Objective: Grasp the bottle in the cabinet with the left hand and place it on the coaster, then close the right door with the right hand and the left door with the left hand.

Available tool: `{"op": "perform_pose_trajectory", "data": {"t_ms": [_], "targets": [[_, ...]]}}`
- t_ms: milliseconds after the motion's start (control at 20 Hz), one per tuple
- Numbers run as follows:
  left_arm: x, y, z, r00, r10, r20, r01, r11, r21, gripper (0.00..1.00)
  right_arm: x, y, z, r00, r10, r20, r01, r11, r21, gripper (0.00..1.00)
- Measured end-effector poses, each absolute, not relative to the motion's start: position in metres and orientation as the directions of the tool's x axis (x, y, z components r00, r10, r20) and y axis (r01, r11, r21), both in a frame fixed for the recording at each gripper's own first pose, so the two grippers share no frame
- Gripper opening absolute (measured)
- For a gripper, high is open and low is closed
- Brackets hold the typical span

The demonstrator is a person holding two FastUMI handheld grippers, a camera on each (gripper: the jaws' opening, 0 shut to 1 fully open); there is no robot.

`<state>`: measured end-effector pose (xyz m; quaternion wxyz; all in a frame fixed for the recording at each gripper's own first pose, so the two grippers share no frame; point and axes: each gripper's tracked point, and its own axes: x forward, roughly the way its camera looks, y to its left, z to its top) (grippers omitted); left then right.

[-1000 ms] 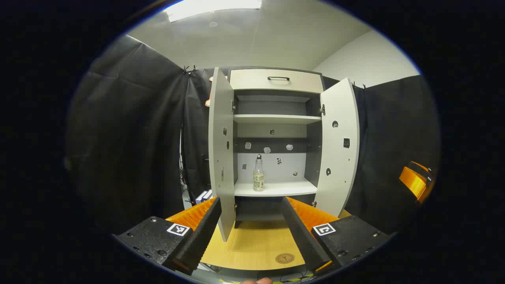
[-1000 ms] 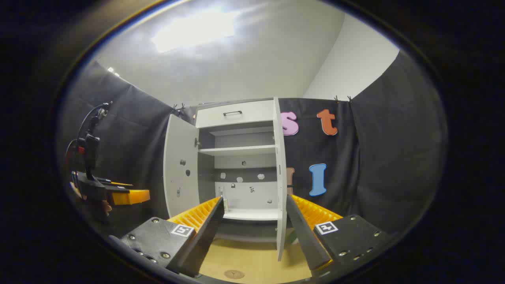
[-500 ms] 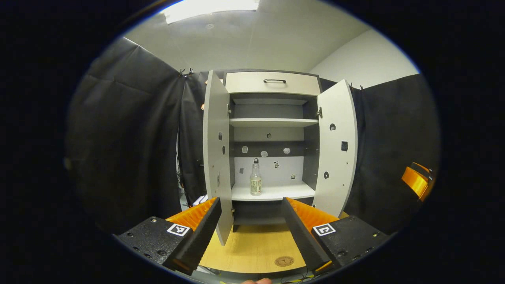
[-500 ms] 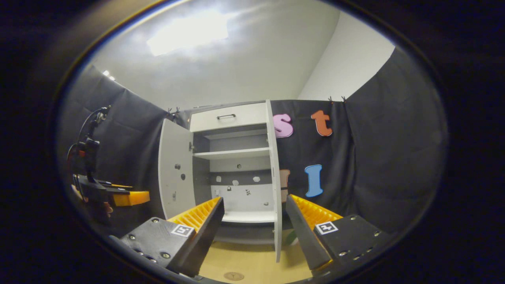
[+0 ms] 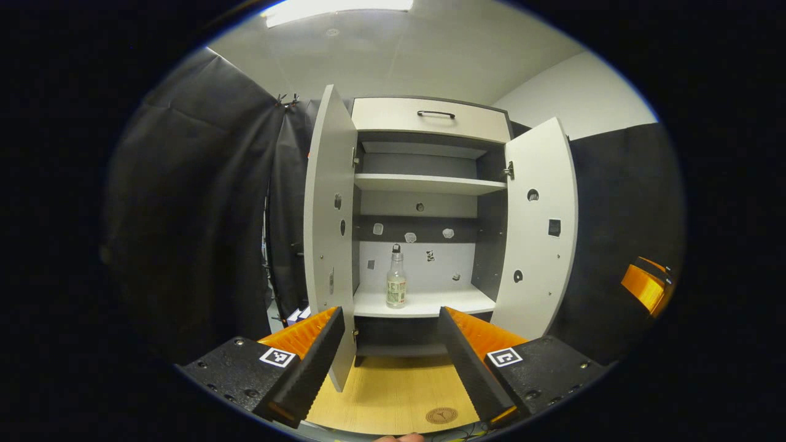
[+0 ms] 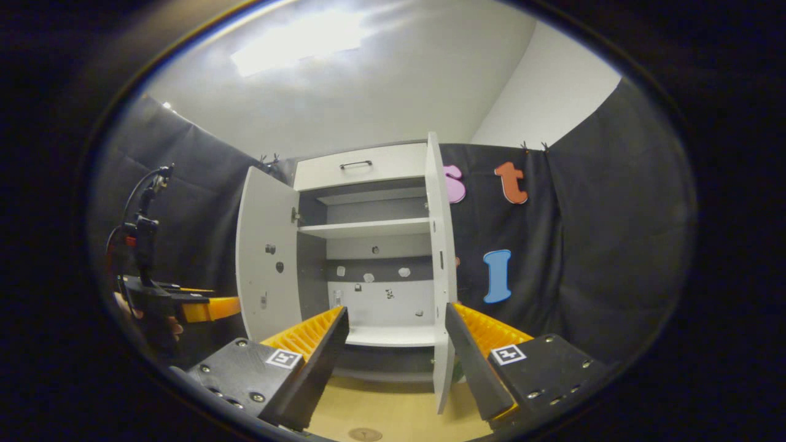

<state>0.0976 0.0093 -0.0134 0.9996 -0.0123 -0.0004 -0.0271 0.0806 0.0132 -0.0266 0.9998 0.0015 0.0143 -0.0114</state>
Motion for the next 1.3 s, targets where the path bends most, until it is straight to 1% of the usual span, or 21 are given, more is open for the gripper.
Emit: {"op": "perform_pose_trajectory", "data": {"t_ms": [150,250,400,450,600,650,800,950,1050,1150,1300], "targets": [[0.139,0.02,-0.022,1.0,-0.023,0.019,0.023,1.0,-0.004,0.98,0.108,0.025,-0.037,1.0,0.002,-0.03,-0.002,1.0,-0.007,0.96],[0.174,0.021,-0.031,0.999,-0.012,0.036,0.013,1.0,-0.022,0.97,0.127,0.031,-0.045,1.0,0.014,-0.013,-0.015,0.999,-0.031,0.96],[0.236,0.015,-0.05,0.998,-0.053,0.03,0.054,0.998,-0.031,0.98,0.154,0.038,-0.068,0.999,0.028,-0.038,-0.029,0.999,-0.036,0.96],[0.259,0.012,-0.057,0.997,-0.067,0.025,0.068,0.997,-0.021,0.95,0.163,0.039,-0.074,0.999,0.023,-0.044,-0.025,0.999,-0.038,0.96],[0.322,-0.001,-0.079,0.995,-0.104,0.012,0.104,0.995,-0.004,0.95,0.184,0.04,-0.089,0.998,0.007,-0.06,-0.009,0.999,-0.035,0.96],[0.341,-0.008,-0.087,0.992,-0.127,0.004,0.127,0.992,-0.011,0.98,0.191,0.04,-0.091,0.998,0.005,-0.063,-0.007,0.999,-0.033,0.96],[0.392,-0.027,-0.109,0.981,-0.191,-0.023,0.19,0.981,-0.043,0.98,0.208,0.042,-0.104,0.997,-0.001,-0.073,-0.001,1.0,-0.028,0.96],[0.438,-0.034,-0.115,0.983,-0.181,-0.003,0.181,0.983,-0.036,0.98,0.217,0.039,-0.107,0.997,-0.013,-0.077,0.013,1.0,-0.003,0.96],[0.465,-0.031,-0.111,0.988,-0.15,0.027,0.15,0.989,-0.012,0.98,0.22,0.036,-0.105,0.998,-0.021,-0.066,0.022,1.0,0.011,0.96],[0.484,-0.034,-0.112,0.988,-0.149,0.03,0.149,0.989,0.008,0.98,0.22,0.031,-0.1,0.998,-0.034,-0.053,0.035,0.999,0.013,0.96],[0.504,-0.028,-0.116,0.994,-0.11,0.018,0.11,0.994,0.021,0.97,0.215,0.026,-0.091,0.998,-0.052,-0.026,0.052,0.999,0.015,0.96]]}}
